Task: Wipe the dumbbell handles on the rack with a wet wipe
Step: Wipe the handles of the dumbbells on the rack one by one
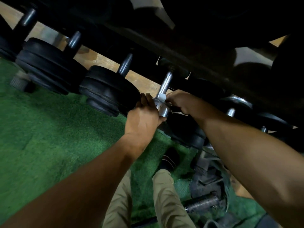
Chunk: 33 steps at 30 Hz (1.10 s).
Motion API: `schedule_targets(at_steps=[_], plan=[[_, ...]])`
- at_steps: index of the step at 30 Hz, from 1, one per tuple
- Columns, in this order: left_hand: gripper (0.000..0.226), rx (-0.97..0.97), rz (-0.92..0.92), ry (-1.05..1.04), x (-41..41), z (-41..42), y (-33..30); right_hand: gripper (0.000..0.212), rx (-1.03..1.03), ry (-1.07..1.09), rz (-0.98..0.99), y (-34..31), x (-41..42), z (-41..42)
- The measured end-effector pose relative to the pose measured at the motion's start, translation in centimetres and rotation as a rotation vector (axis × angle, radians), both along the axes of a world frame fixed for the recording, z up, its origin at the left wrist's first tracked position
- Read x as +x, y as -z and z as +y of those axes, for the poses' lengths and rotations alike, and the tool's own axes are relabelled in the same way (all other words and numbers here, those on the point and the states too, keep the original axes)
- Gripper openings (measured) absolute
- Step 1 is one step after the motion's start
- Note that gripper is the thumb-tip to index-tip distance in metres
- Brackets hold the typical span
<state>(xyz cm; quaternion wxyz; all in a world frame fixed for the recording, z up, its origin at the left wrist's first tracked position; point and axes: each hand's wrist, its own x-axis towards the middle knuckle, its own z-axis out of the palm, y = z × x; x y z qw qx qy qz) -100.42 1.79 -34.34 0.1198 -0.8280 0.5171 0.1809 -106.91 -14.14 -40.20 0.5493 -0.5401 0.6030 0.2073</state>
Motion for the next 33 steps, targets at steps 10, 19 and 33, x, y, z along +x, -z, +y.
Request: schedule_targets(at_steps=[10,19,33], plan=[[0.104,-0.003,-0.004,-0.017,-0.3,0.2,0.1,0.024,0.273,0.678,-0.325,1.0,-0.2,-0.7],[0.102,-0.035,0.026,-0.052,-0.7,0.6,0.8,0.037,0.045,1.009,-0.545,0.2,-0.3,-1.6],[0.1,-0.093,0.126,-0.161,-1.5,0.9,1.2,0.018,-0.257,0.585,-0.506,-3.8,-8.7,-0.2]])
